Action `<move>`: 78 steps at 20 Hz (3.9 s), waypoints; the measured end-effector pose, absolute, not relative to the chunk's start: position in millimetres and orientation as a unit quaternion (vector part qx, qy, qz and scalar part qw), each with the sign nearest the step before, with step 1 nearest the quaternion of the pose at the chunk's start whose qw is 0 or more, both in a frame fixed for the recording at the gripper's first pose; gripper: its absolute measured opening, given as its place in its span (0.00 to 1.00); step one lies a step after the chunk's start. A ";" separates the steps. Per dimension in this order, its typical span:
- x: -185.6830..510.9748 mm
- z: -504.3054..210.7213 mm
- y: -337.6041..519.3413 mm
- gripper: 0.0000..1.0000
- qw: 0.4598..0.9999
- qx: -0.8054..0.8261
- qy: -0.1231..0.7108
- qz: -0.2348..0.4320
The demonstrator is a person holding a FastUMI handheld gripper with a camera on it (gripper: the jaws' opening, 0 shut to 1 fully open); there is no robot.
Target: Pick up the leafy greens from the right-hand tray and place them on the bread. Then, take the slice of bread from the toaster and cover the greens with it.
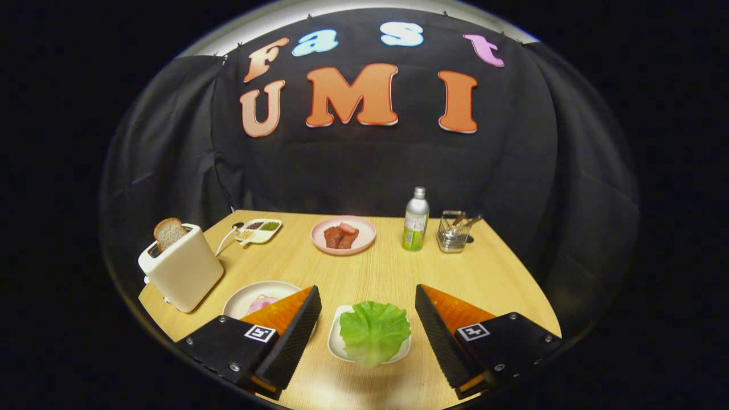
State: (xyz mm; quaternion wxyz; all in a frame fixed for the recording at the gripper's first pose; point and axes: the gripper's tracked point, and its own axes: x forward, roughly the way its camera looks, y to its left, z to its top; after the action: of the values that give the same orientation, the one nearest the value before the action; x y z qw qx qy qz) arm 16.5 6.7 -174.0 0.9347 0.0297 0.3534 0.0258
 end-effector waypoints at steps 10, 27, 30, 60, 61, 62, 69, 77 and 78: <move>11.4 -238.1 16.2 1.00 0.887 -0.002 0.460 0.045; 3.1 -342.9 12.0 0.90 0.793 0.021 0.608 0.042; 9.2 -344.9 8.8 0.84 0.796 0.017 0.604 0.035; 21.9 -236.5 99.9 0.03 0.859 0.069 0.485 0.151; 20.9 -236.4 110.3 0.03 0.857 0.065 0.485 0.160; 17.6 -238.0 118.6 0.03 0.854 0.060 0.488 0.169; 13.0 -237.7 175.7 0.03 0.838 0.054 0.494 0.225; 9.9 -272.2 201.2 0.03 0.817 0.030 0.525 0.236; 13.8 -275.8 197.4 0.04 0.821 0.024 0.525 0.226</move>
State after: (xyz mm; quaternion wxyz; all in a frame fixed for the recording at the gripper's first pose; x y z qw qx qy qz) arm 13.8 197.4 -275.8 0.8205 0.0238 0.5245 0.2259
